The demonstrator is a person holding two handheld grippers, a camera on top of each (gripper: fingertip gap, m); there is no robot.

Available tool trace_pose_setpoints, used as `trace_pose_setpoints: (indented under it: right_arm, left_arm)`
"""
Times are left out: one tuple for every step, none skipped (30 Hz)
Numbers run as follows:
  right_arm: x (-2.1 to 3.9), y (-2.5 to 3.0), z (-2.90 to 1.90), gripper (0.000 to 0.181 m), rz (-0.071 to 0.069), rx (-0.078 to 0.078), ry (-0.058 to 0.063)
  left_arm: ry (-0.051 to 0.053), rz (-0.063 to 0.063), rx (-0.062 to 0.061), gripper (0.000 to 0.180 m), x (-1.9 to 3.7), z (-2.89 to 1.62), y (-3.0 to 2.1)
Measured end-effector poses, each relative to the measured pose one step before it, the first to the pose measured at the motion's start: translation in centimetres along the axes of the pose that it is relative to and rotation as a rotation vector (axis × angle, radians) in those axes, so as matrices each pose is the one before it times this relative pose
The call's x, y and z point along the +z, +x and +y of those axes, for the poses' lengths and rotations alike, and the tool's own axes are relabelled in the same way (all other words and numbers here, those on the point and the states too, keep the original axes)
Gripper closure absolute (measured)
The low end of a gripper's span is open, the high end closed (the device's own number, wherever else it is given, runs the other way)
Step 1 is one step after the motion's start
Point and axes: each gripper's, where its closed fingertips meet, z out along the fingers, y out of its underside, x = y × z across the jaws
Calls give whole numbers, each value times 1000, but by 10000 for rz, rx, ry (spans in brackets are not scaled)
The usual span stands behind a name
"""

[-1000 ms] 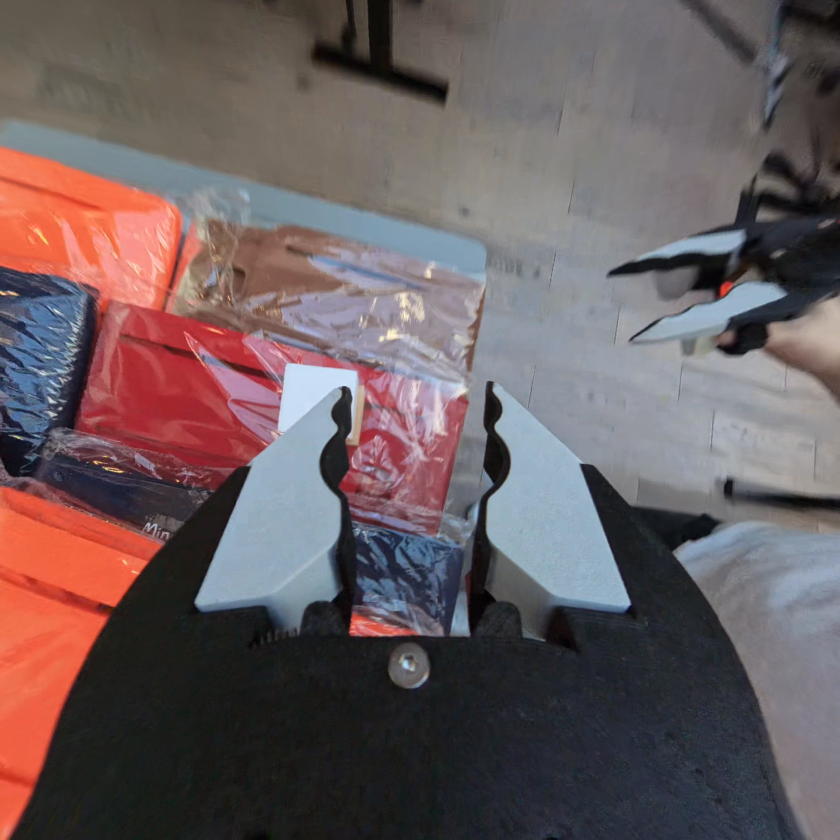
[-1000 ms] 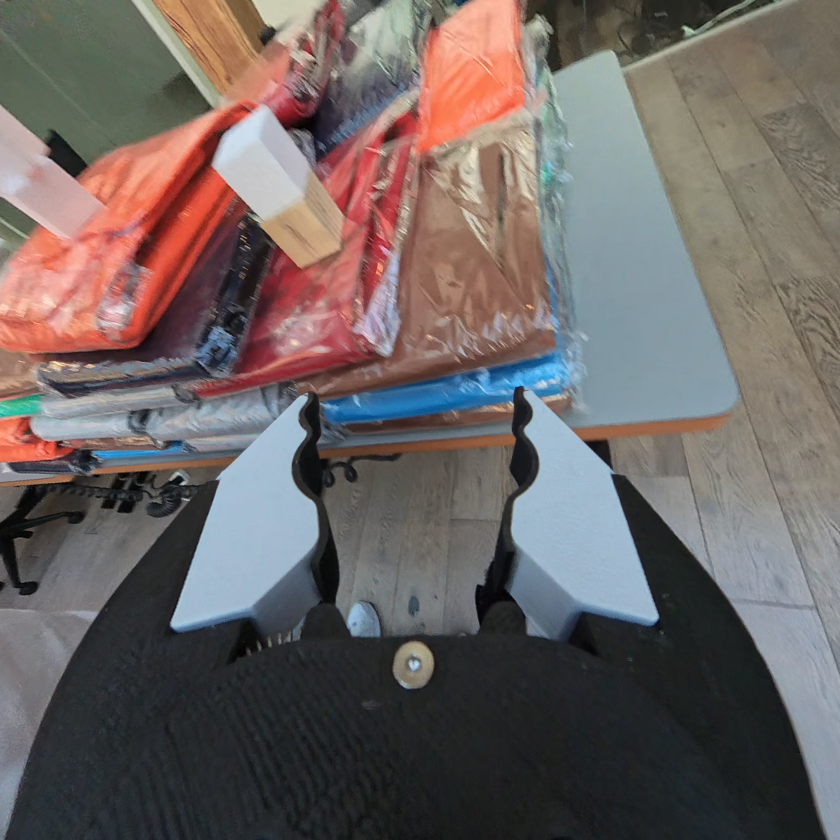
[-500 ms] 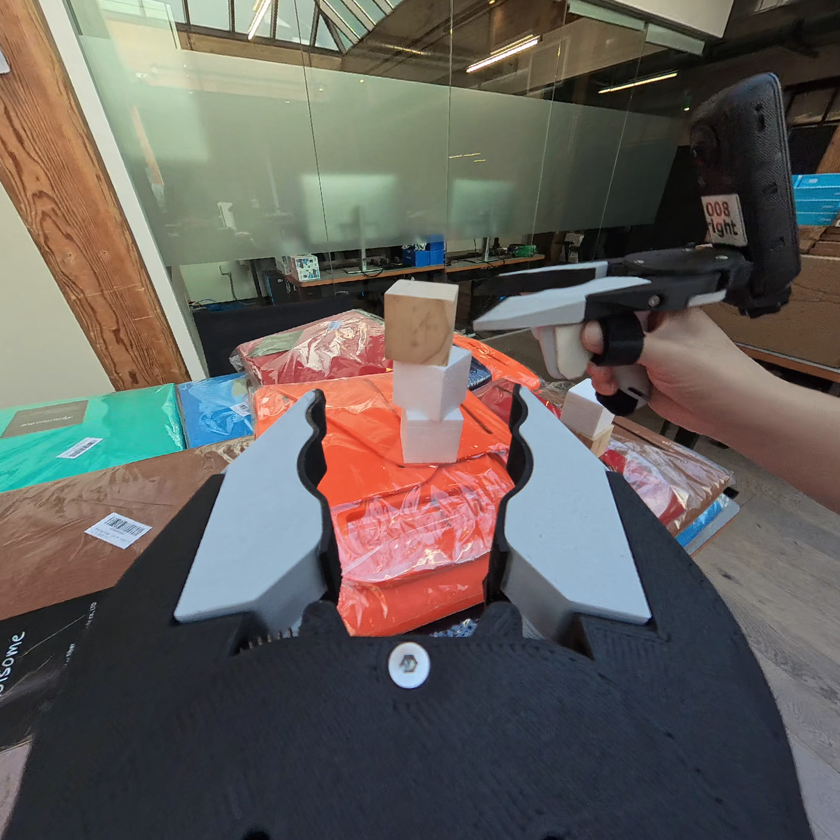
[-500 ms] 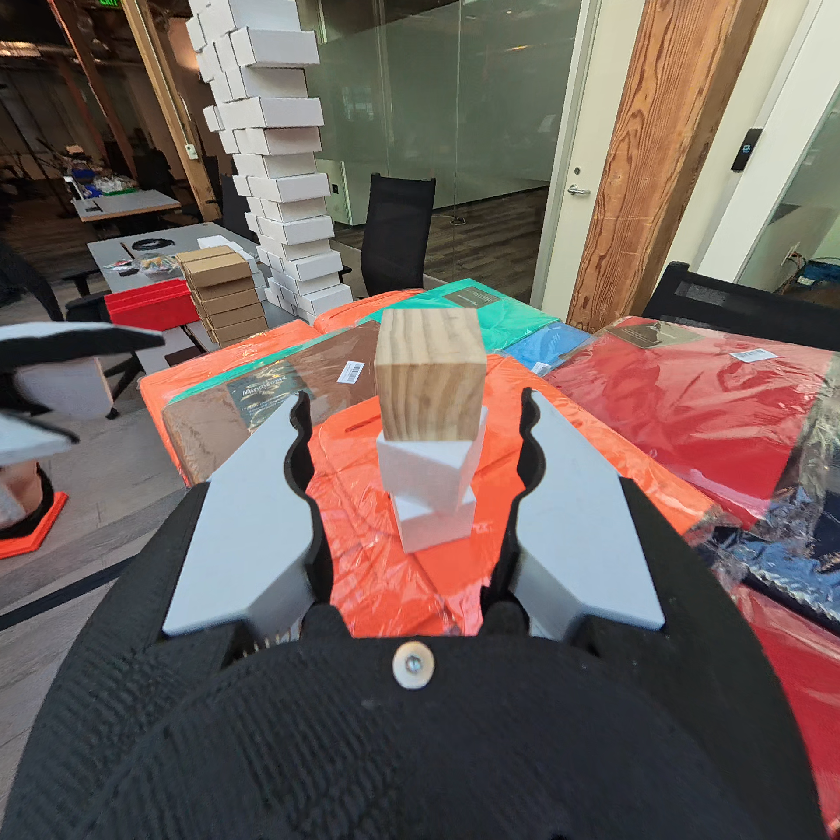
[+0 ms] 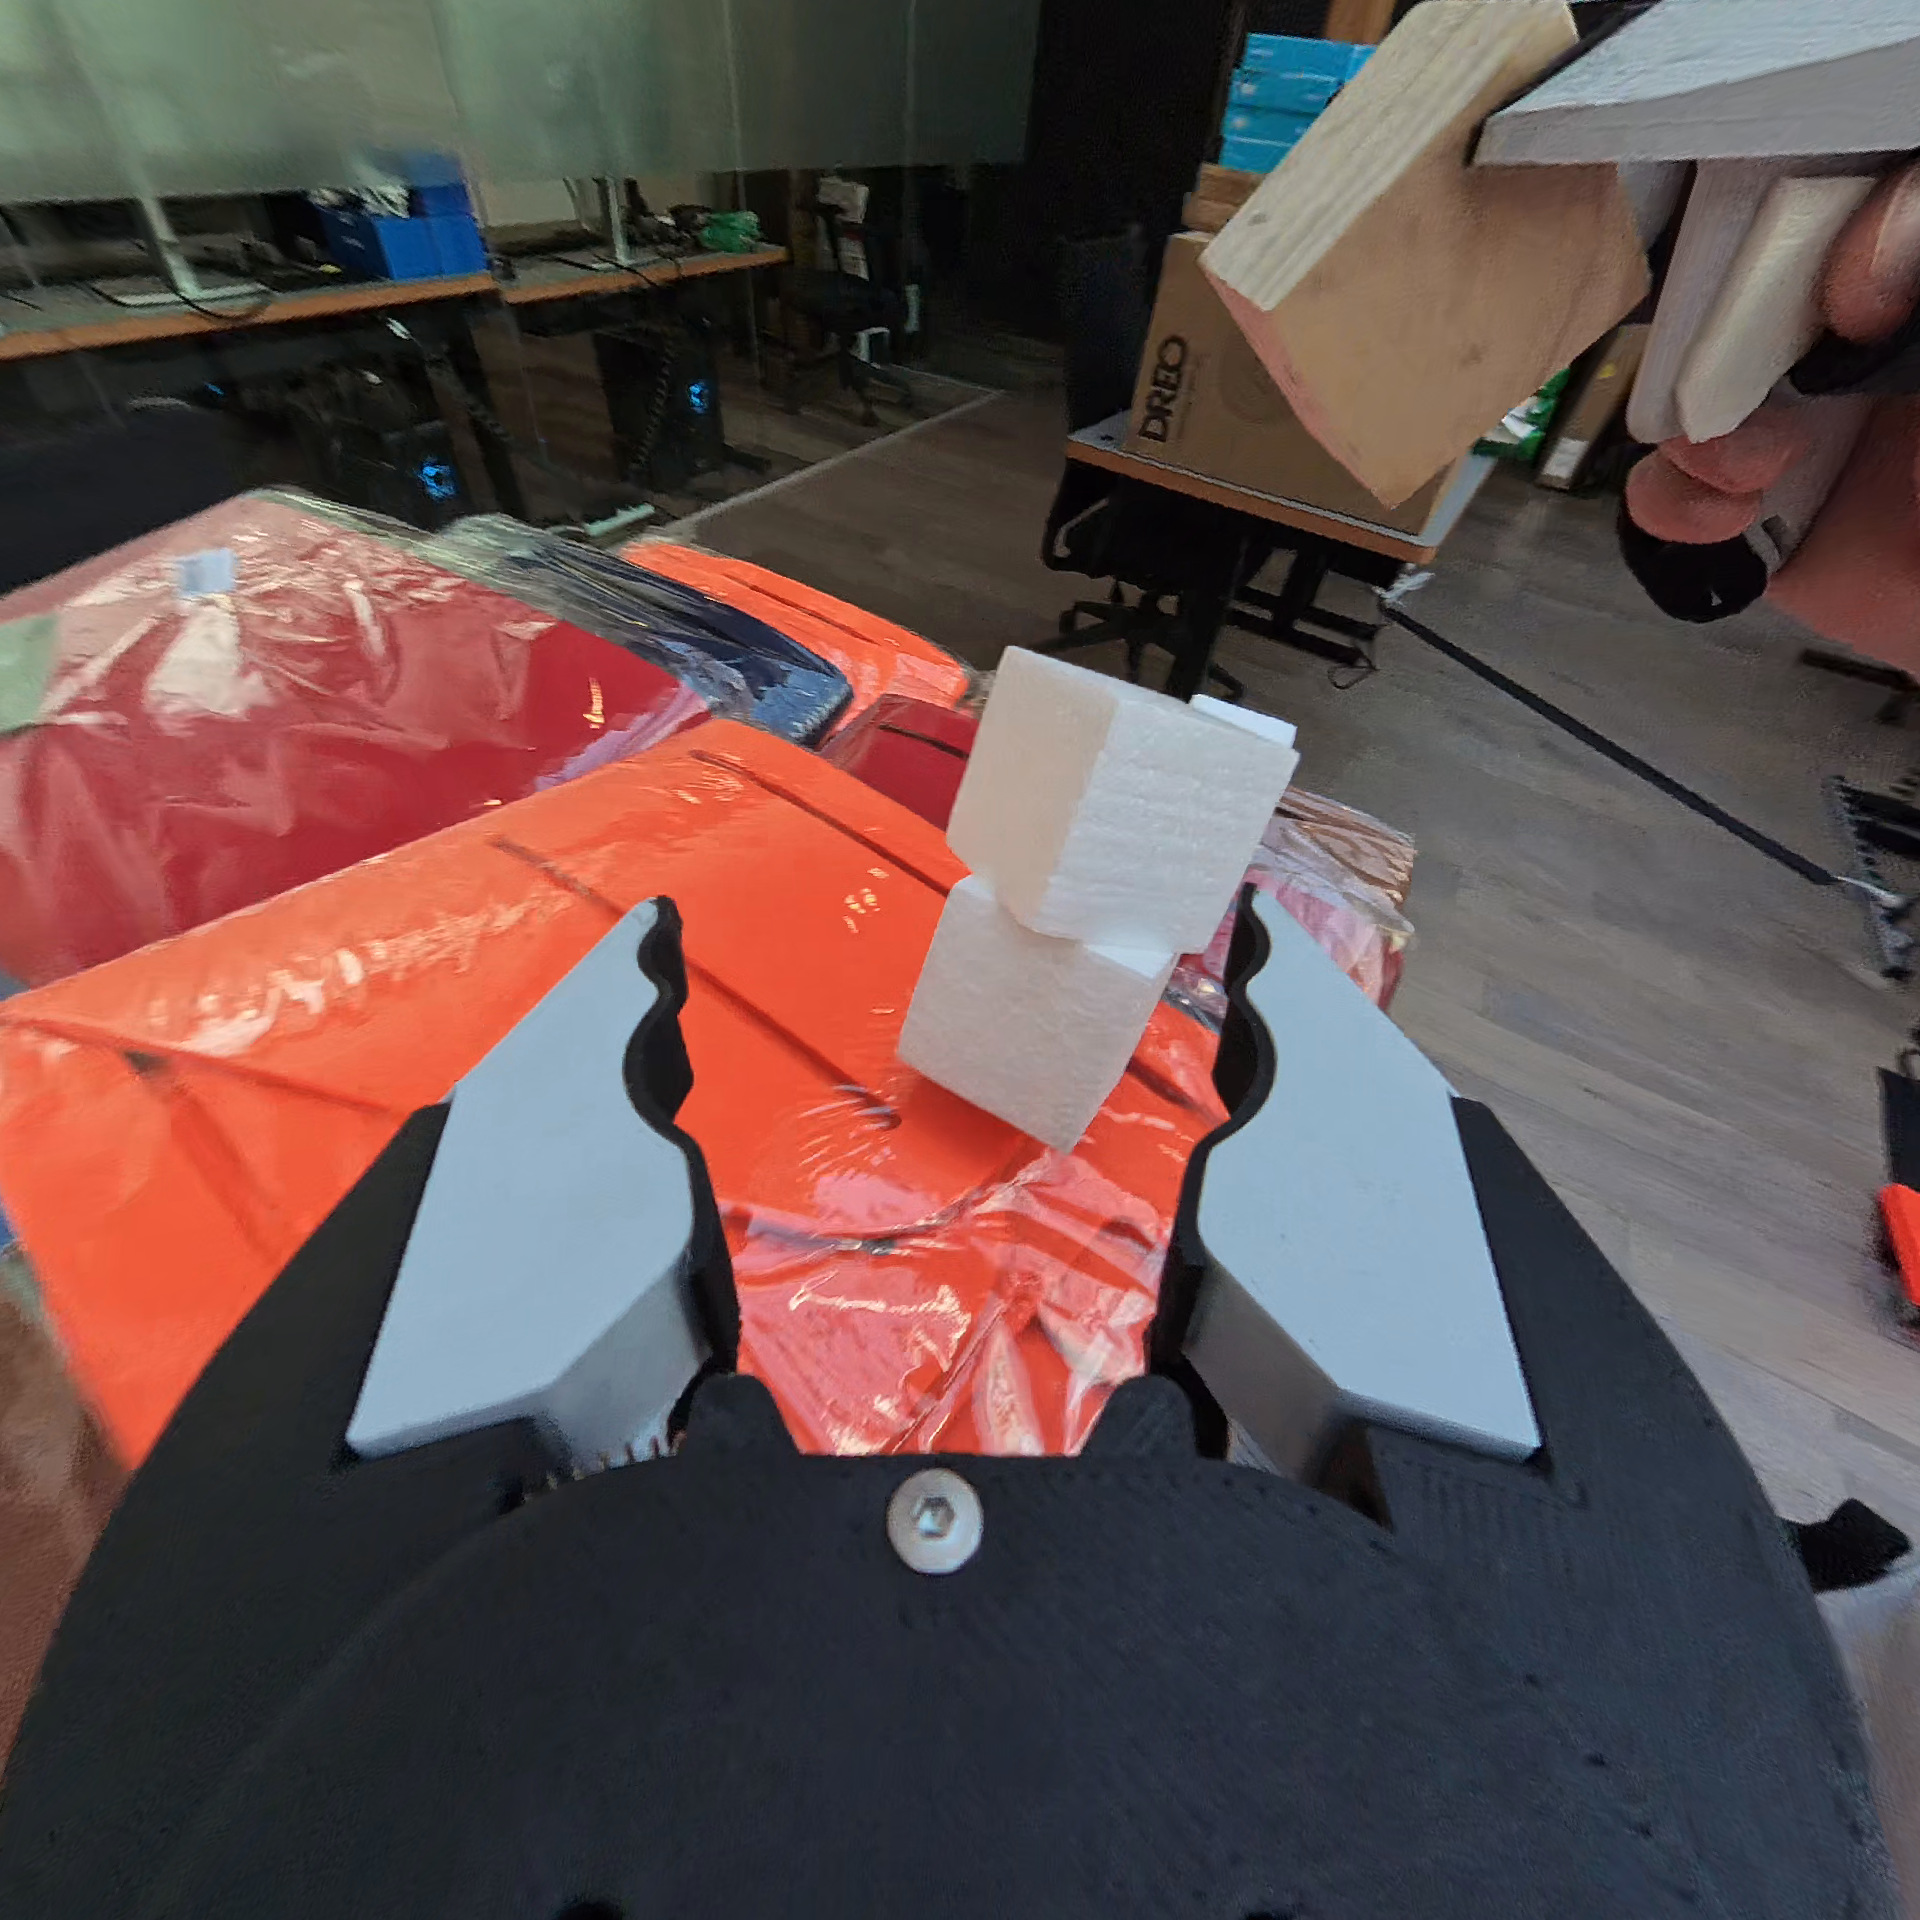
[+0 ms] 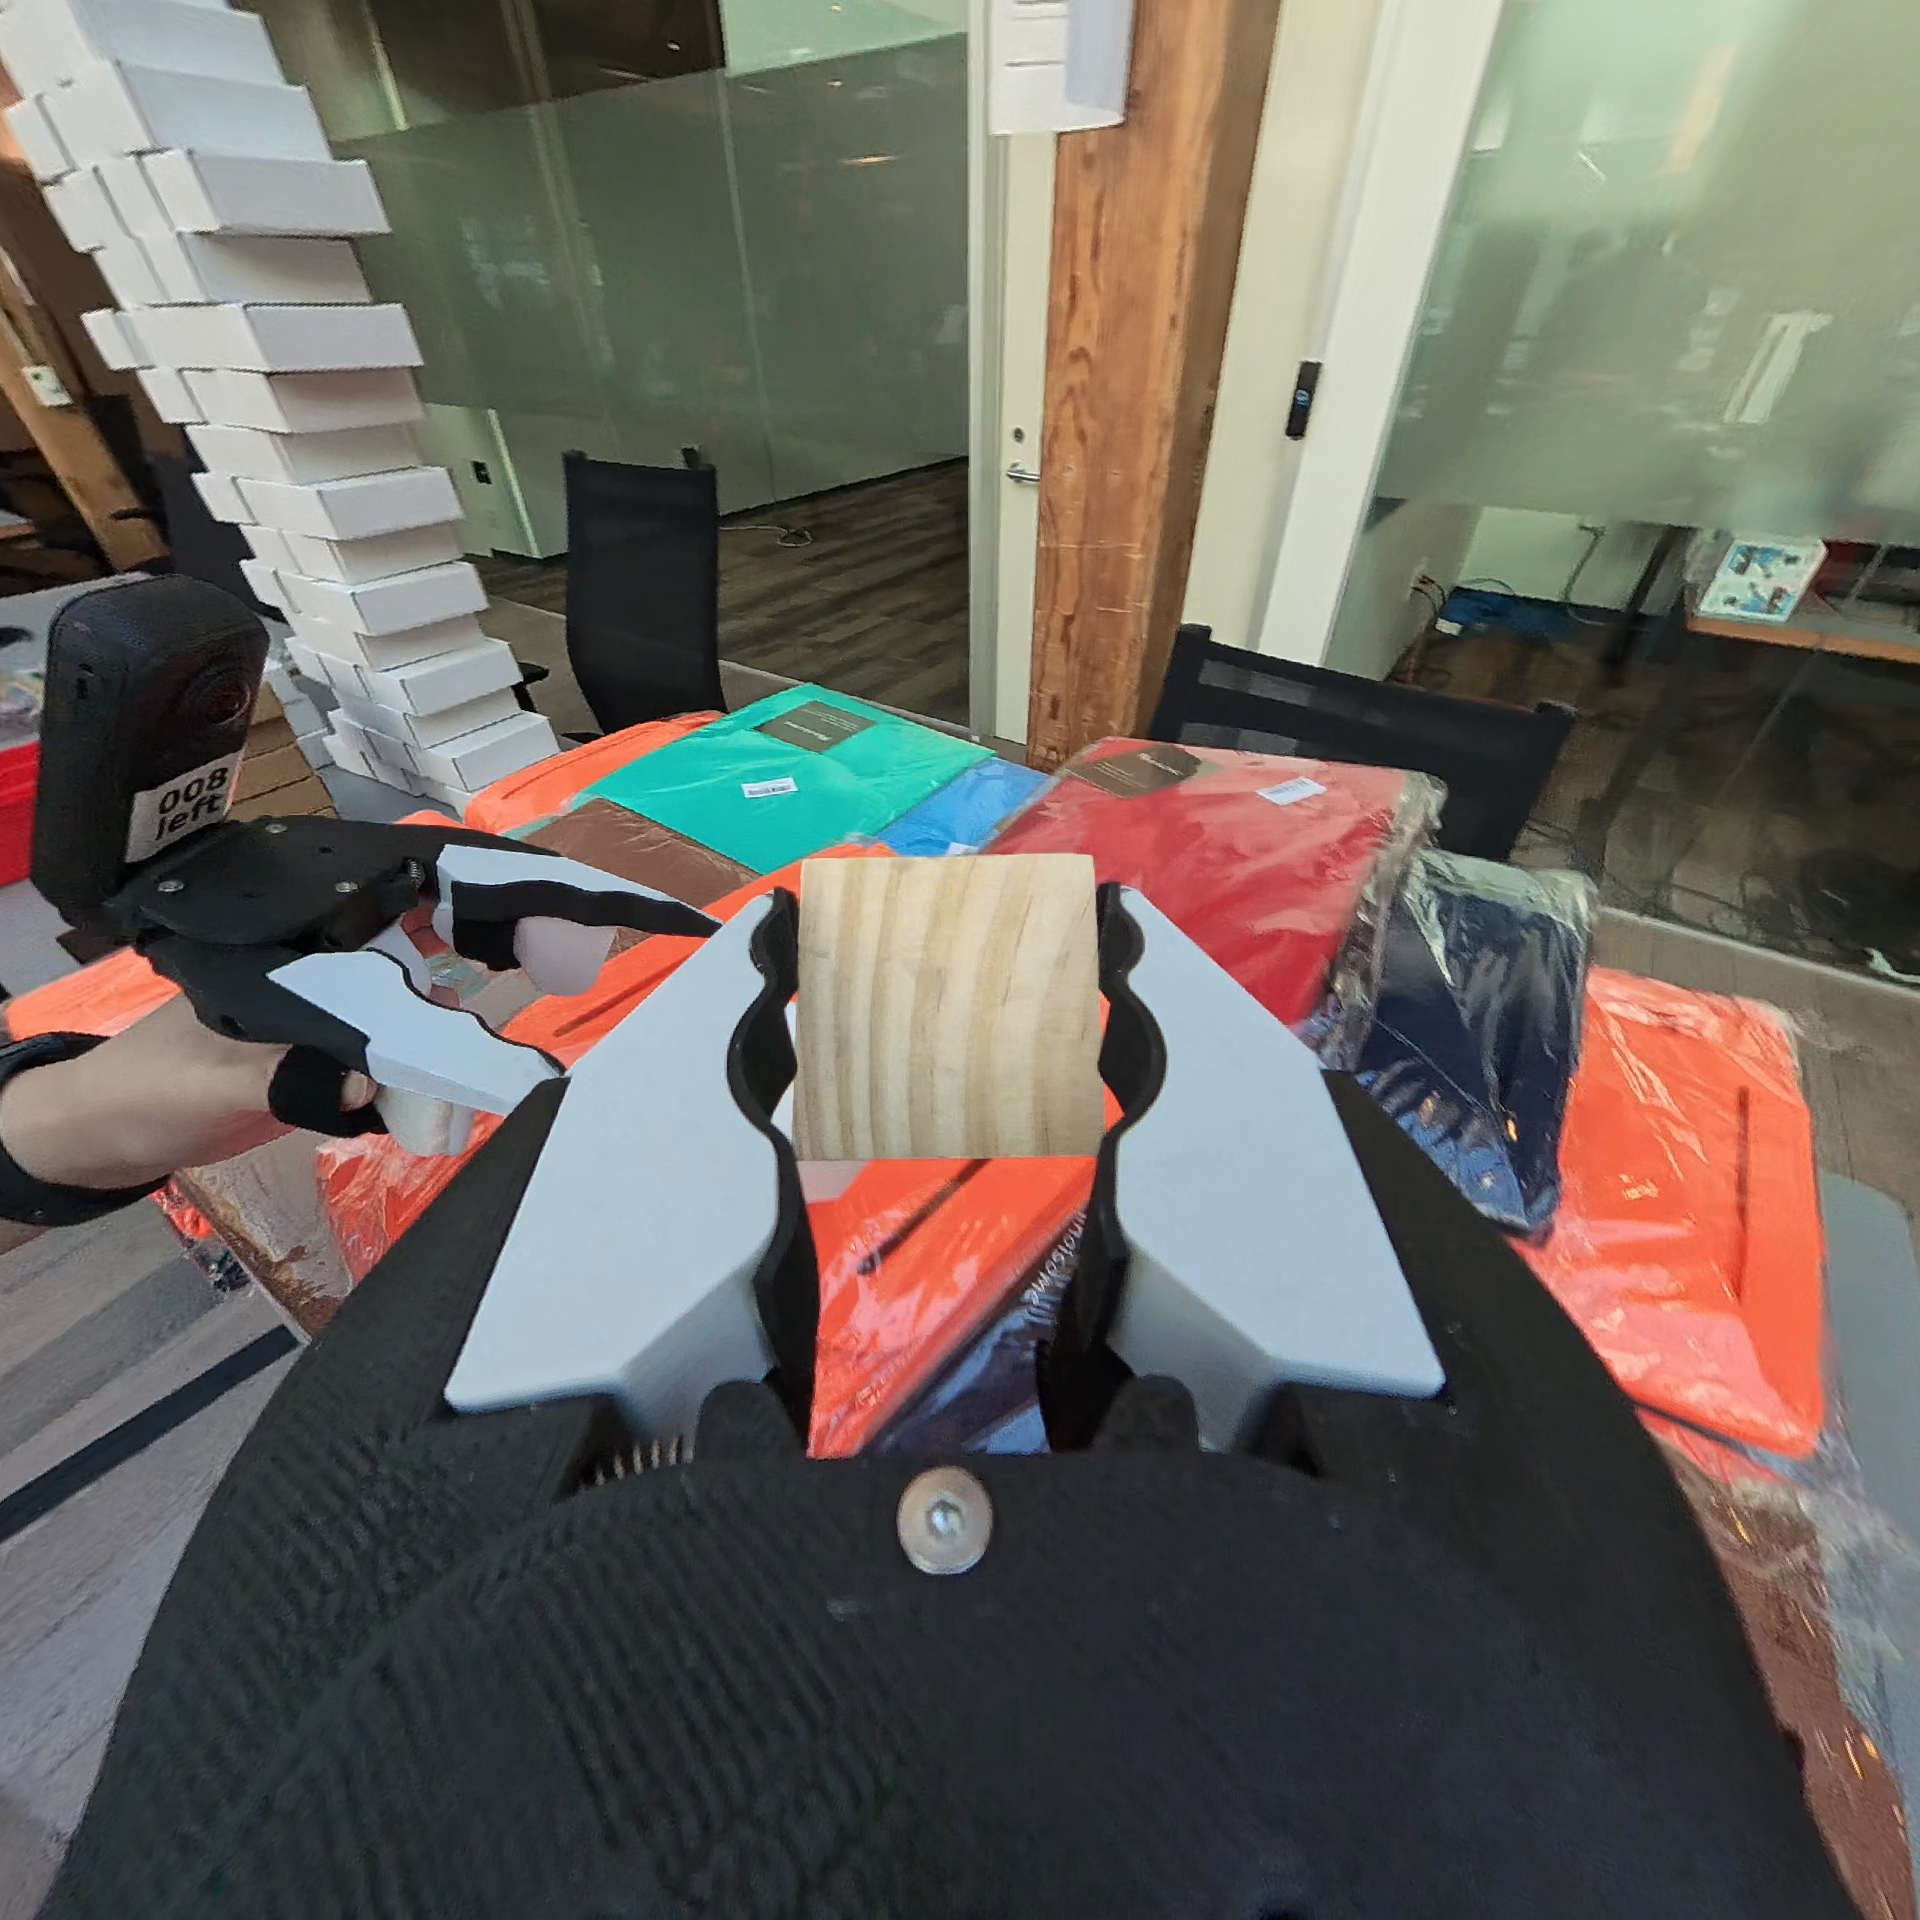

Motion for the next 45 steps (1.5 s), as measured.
trace_pose_setpoints:
  right_arm:
    - [-1288, 1320, 318, 124, 180, 418, -6]
    - [-934, 1059, 561, 124, 120, 479, -57]
    - [-633, 908, 938, 124, 128, 291, -262]
    - [-458, 1046, 1160, 125, 294, 65, -382]
    - [-333, 1093, 1195, 125, 371, -63, -408]
    - [-304, 1226, 1049, 124, 445, -102, -317]
    - [-305, 1272, 960, 124, 435, -42, -285]
    - [-330, 1229, 763, 125, 337, 86, -182]
    - [-374, 1097, 556, 125, 187, 245, -77]
    - [-378, 927, 461, 124, 49, 339, -79]
    - [-377, 849, 354, 124, 40, 272, -55]
    - [-367, 819, 269, 124, 99, 156, -12]
    - [-284, 730, 315, 124, 107, 70, -43]
    - [-181, 593, 409, 124, 68, 27, -104]
    - [-96, 476, 329, 124, 34, -2, -56]
    - [50, 358, 291, 125, -24, 16, -49]
    - [232, 270, 360, 125, -77, 59, -140]
    - [389, 182, 387, 124, -93, 63, -210]
    - [495, 44, 259, 124, -81, 64, -211]
    - [561, -199, 117, 124, -105, -29, -191]
    - [641, -341, 122, 124, -94, -133, -262]
    - [678, -262, 77, 124, 19, -181, -274]
    - [712, -263, 95, 124, 38, -171, -309]
    - [691, -306, 109, 124, 4, -108, -303]
    - [651, -326, 104, 124, -23, -70, -280]
    - [601, -264, 226, 124, -5, -47, -328]
    - [549, -211, 309, 124, 11, -40, -357]
    - [504, -158, 264, 124, 29, -66, -273]
    - [453, -91, 278, 124, 48, -82, -243]
    - [418, -78, 264, 124, 37, -85, -199]
    - [346, -43, 246, 124, 65, -148, -173]
    - [212, -21, 147, 123, 108, -261, -135]
    - [70, -93, 0, 123, 52, -224, -57]
    - [-16, -247, -244, 122, -88, -76, 121]
    - [-70, -548, -447, 115, -298, -60, 279]
    - [-132, -151, -181, 112, -69, 17, 109]
    - [-258, -36, -126, 105, 56, -179, 10]
    - [-462, -621, -517, 100, -122, -653, 171]
    - [-602, -1080, -957, 100, -167, -1128, 341]
    - [-486, -1424, -990, 101, -223, -1522, 197]
    - [-174, -1702, -659, 101, -374, -1732, -164]
    - [219, -1472, -268, 101, -314, -1630, -513]
    - [574, -1286, 0, 101, -333, -1458, -715]
    - [887, -1139, 164, 101, -374, -1155, -777]
    - [1162, -956, 297, 101, -380, -771, -804]
  left_arm:
    - [-260, 588, -250, 74, 862, -179, 968]
    - [-168, 463, -104, 75, 649, -318, 1093]
    - [-43, 14, 189, 73, 556, -335, 562]
    - [-22, -203, 423, 70, 559, -277, 220]
    - [-50, -71, 517, 72, 679, -166, 299]
    - [-192, -58, 522, 74, 1002, 91, 139]
    - [-560, 178, 498, 74, 1340, 527, 356]
    - [-939, 540, 474, 94, 1475, 885, 926]
    - [-1280, 236, 634, 115, 1540, 1295, 453]
    - [-1372, -404, 763, 117, 1541, 1373, -507]
    - [-893, -345, 866, 117, 1196, 775, -314]
    - [-281, -88, 586, 118, 652, 36, 117]
    - [-59, 2, 226, 118, 249, -217, 147]
    - [29, 86, 27, 118, 69, -158, 165]
    - [81, 77, -155, 119, -59, -80, 25]
    - [140, 51, -313, 119, -208, -93, -163]
    - [179, 63, -363, 119, -365, -160, -224]
    - [167, 12, -355, 119, -491, -204, -326]
    - [133, -118, -277, 119, -629, -229, -515]
    - [99, -213, -165, 119, -750, -205, -602]
    - [61, -256, -113, 119, -823, -128, -631]
    - [24, -224, -124, 119, -823, -12, -562]
    - [-13, -146, -181, 119, -792, 124, -414]
    - [-4, -77, -250, 119, -762, 195, -264]
    - [48, 12, -294, 119, -727, 199, -77]
    - [93, 94, -301, 119, -701, 185, 103]
    - [105, 97, -274, 119, -646, 190, 142]
    - [65, -6, -220, 119, -558, 269, 4]
    - [5, -99, -146, 119, -494, 325, -143]
    - [-12, -89, -82, 119, -415, 317, -156]
    - [3, -73, -62, 119, -354, 214, -154]
    - [41, -87, -59, 119, -316, 90, -209]
    - [80, -61, -56, 119, -297, -38, -182]
    - [74, -34, -47, 119, -281, -103, -147]
    - [53, -51, -12, 119, -288, -111, -185]
    - [57, -77, 30, 119, -298, -127, -225]
    - [49, -97, 34, 119, -329, -106, -275]
    - [46, -112, 27, 119, -374, -79, -307]
    - [66, -89, 16, 119, -420, -59, -277]
    - [96, -55, -5, 119, -458, -46, -215]
    - [94, -27, -22, 119, -462, 29, -166]
    - [61, -10, -35, 119, -443, 127, -132]
    - [38, -24, -38, 119, -433, 209, -142]
    - [40, -52, -39, 119, -416, 236, -154]
    - [46, -58, -52, 119, -419, 254, -149]
